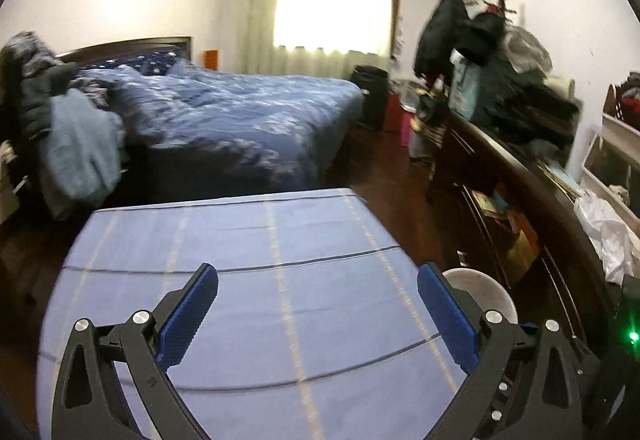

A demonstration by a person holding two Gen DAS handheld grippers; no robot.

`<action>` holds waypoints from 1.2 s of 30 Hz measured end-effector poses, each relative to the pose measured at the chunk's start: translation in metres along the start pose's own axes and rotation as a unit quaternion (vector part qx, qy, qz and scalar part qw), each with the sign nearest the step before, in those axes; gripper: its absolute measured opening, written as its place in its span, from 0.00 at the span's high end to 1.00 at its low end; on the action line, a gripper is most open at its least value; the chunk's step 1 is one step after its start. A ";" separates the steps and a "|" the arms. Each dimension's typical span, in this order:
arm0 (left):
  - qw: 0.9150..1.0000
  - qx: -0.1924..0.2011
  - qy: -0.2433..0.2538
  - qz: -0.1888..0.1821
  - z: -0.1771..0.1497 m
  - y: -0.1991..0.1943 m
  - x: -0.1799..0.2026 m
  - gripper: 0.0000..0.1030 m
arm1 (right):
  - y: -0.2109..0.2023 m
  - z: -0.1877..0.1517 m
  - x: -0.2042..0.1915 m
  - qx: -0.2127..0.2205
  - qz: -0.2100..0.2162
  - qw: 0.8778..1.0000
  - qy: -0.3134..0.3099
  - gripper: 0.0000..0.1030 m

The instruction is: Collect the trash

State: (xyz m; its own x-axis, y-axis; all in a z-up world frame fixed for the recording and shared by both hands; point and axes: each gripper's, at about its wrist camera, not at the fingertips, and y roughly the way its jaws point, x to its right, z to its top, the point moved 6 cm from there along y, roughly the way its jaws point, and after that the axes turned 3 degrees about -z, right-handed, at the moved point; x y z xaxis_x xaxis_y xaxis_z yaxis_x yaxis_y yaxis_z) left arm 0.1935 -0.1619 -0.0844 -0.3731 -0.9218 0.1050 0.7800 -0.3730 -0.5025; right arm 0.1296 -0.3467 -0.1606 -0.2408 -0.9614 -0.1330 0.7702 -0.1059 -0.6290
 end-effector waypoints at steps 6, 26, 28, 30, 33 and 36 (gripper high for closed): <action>0.995 0.027 -0.017 0.093 -0.026 -0.078 -0.046 0.04 | -0.043 -0.026 -0.076 0.022 0.027 0.999 -0.036 0.03; 0.982 0.057 -0.094 0.157 -0.072 -0.190 -0.093 0.04 | -0.124 -0.050 -0.128 0.053 0.026 0.994 -0.087 0.03; 0.982 0.053 -0.091 0.156 -0.073 -0.189 -0.093 0.04 | -0.126 -0.048 -0.128 0.056 0.029 0.994 -0.086 0.03; 0.983 0.053 -0.091 0.153 -0.073 -0.189 -0.093 0.04 | -0.129 -0.048 -0.129 0.061 0.031 0.994 -0.088 0.03; 0.983 0.053 -0.090 0.148 -0.074 -0.191 -0.092 0.04 | -0.132 -0.048 -0.130 0.065 0.032 0.993 -0.092 0.03; 0.984 0.054 -0.090 0.146 -0.073 -0.192 -0.092 0.04 | -0.133 -0.048 -0.131 0.065 0.032 0.993 -0.092 0.03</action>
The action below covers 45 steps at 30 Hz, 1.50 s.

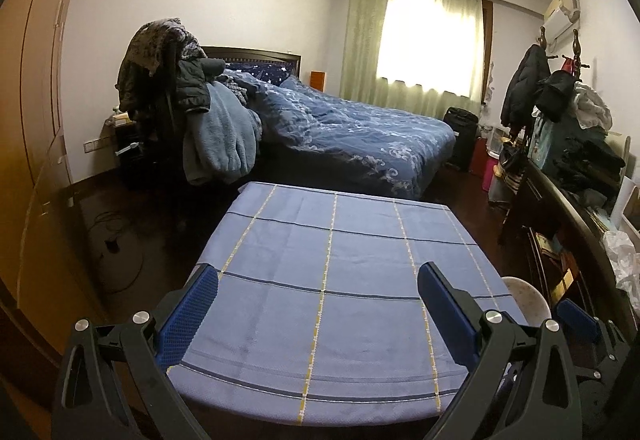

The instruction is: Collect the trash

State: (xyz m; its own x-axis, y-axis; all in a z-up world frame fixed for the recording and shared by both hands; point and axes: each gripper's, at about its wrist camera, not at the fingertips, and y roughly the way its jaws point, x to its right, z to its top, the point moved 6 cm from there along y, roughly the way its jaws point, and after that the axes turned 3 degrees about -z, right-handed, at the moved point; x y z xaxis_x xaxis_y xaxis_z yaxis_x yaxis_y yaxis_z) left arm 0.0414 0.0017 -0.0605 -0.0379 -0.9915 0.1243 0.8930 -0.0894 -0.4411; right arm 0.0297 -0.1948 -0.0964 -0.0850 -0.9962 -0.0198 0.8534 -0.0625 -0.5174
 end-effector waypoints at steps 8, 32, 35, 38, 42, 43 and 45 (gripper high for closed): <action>1.000 0.000 0.000 0.003 0.000 -0.001 0.000 0.04 | -0.001 0.000 -0.006 -0.006 0.004 1.000 -0.008 0.03; 1.000 -0.003 -0.003 0.006 -0.001 0.001 -0.002 0.04 | -0.004 -0.001 -0.013 -0.006 0.005 1.000 -0.010 0.03; 1.000 -0.003 -0.002 0.006 -0.001 0.001 -0.003 0.04 | -0.003 -0.001 -0.014 -0.007 0.005 1.000 -0.010 0.03; 1.000 -0.003 -0.001 0.005 -0.001 0.001 -0.003 0.04 | -0.002 -0.002 -0.013 -0.009 0.006 1.000 -0.010 0.03; 1.000 -0.003 -0.002 0.005 -0.001 0.001 -0.003 0.04 | -0.001 -0.003 -0.014 -0.012 0.007 1.000 -0.012 0.03; 1.000 -0.003 -0.002 0.006 -0.001 0.001 -0.003 0.04 | -0.001 -0.003 -0.014 -0.012 0.007 1.000 -0.012 0.03; 1.000 -0.003 -0.002 0.006 -0.001 0.001 -0.003 0.04 | -0.001 -0.003 -0.014 -0.012 0.007 1.000 -0.012 0.03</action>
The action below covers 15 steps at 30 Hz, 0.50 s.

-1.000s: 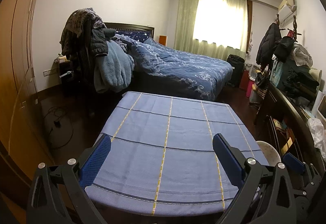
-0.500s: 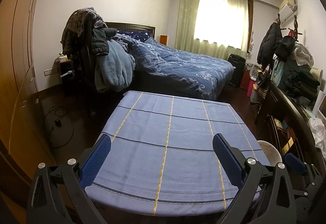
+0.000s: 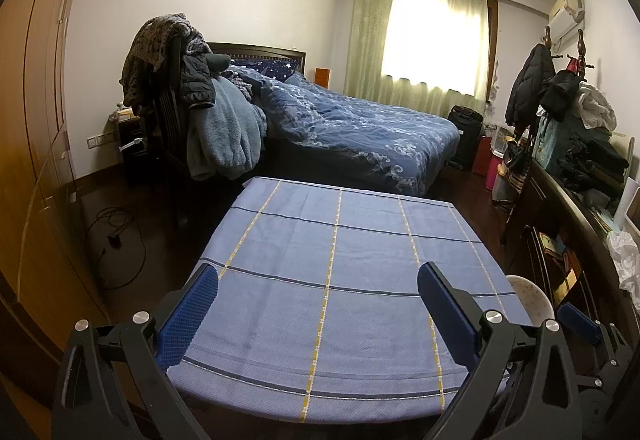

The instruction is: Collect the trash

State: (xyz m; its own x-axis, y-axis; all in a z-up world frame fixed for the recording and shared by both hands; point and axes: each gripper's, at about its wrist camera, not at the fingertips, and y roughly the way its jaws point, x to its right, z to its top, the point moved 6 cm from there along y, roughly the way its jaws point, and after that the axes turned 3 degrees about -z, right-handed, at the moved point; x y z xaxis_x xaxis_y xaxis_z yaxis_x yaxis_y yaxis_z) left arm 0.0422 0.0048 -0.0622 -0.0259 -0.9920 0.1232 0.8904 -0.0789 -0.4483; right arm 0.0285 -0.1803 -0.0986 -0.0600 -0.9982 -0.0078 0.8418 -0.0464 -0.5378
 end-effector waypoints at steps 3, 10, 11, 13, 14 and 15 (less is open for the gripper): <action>1.000 0.000 0.000 0.000 0.000 0.000 0.000 0.04 | 0.000 0.000 0.000 -0.001 0.000 1.000 0.001 0.03; 1.000 0.000 0.000 0.001 -0.001 0.000 0.000 0.04 | 0.000 -0.002 0.002 -0.006 0.004 1.000 0.000 0.03; 1.000 0.000 0.000 0.000 -0.001 0.000 0.000 0.04 | 0.000 -0.002 0.002 -0.005 0.004 1.000 0.000 0.03; 1.000 -0.002 -0.002 0.000 -0.001 0.000 -0.001 0.04 | 0.000 -0.002 0.002 -0.004 0.003 1.000 0.001 0.03; 1.000 0.000 -0.002 0.001 0.000 0.000 0.000 0.04 | 0.000 -0.002 0.002 -0.004 0.003 1.000 0.001 0.03; 1.000 0.000 -0.001 0.001 0.000 0.000 0.000 0.04 | 0.001 -0.002 0.001 -0.005 0.003 1.000 0.000 0.03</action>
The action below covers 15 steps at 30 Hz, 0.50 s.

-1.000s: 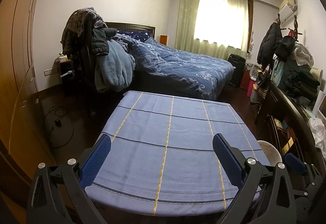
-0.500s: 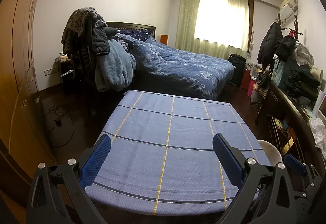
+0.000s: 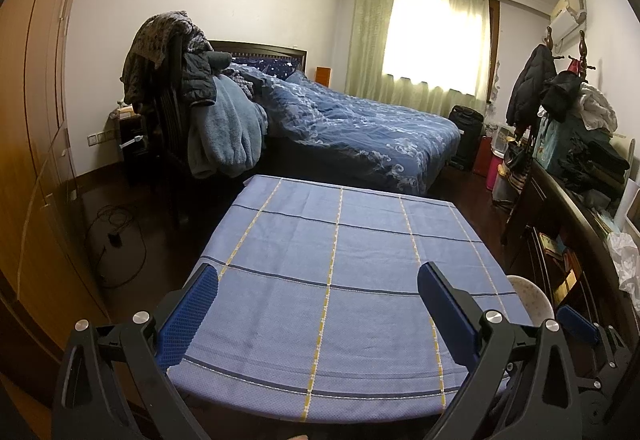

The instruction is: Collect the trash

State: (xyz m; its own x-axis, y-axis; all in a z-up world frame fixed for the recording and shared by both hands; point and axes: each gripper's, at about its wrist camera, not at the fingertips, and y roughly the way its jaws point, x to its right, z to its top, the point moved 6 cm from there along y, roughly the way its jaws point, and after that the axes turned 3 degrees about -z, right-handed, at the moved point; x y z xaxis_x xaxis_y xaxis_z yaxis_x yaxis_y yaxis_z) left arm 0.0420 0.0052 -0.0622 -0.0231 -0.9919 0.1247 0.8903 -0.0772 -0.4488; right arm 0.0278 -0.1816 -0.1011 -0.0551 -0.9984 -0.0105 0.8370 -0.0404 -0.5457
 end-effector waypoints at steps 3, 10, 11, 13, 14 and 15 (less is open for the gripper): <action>1.000 0.001 0.001 -0.001 0.001 0.000 -0.001 0.04 | 0.000 -0.001 0.000 -0.001 0.002 1.000 0.001 0.03; 1.000 0.001 -0.002 -0.004 -0.008 0.000 -0.002 0.04 | 0.001 -0.003 0.000 -0.002 0.002 1.000 0.000 0.03; 1.000 0.002 -0.002 -0.006 -0.006 0.000 -0.002 0.04 | 0.001 -0.003 0.000 -0.002 0.002 1.000 0.000 0.03; 1.000 0.003 -0.001 -0.005 -0.007 -0.001 -0.002 0.04 | 0.001 -0.004 0.000 -0.003 0.002 1.000 -0.001 0.03; 1.000 0.004 -0.001 -0.004 -0.008 0.000 -0.003 0.04 | 0.001 -0.003 0.000 -0.002 0.002 1.000 -0.001 0.03; 1.000 0.004 0.000 -0.004 -0.009 0.000 -0.003 0.04 | 0.001 -0.003 0.000 -0.003 0.002 1.000 -0.001 0.03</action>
State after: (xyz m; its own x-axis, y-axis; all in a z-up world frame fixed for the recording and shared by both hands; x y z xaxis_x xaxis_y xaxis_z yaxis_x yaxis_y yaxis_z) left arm 0.0379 0.0073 -0.0706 -0.0301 -0.9914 0.1275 0.8941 -0.0837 -0.4400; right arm 0.0271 -0.1810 -0.1047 -0.0514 -0.9986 -0.0111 0.8344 -0.0369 -0.5499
